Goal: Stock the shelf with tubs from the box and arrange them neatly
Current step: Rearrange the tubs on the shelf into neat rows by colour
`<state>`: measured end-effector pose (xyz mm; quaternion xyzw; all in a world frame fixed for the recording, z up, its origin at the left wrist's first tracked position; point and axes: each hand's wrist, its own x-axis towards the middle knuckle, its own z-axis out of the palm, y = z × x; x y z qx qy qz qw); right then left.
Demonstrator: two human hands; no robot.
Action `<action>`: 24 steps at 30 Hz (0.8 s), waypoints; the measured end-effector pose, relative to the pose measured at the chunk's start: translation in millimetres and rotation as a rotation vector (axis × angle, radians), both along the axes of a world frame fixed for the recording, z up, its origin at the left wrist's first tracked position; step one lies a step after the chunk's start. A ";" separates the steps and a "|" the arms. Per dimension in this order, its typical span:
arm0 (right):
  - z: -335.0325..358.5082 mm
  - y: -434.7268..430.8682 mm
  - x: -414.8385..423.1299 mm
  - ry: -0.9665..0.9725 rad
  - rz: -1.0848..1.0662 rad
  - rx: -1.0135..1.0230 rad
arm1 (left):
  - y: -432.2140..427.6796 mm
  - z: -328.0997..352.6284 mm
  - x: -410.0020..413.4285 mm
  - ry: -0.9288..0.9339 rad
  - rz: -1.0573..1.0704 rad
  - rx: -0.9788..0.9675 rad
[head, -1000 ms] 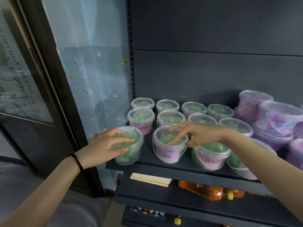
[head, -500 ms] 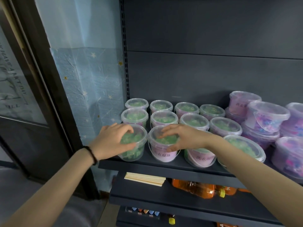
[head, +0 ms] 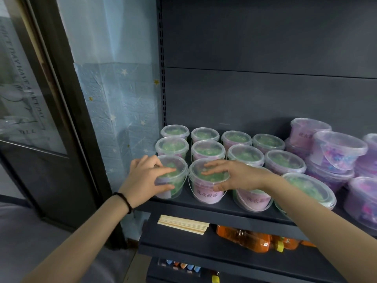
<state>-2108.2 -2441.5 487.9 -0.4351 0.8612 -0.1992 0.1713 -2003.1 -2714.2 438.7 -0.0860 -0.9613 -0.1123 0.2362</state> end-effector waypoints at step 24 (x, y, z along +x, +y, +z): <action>13.8 23.4 0.7 -0.025 -0.015 -0.026 | 22.9 22.2 -21.4 -0.073 -0.038 -0.102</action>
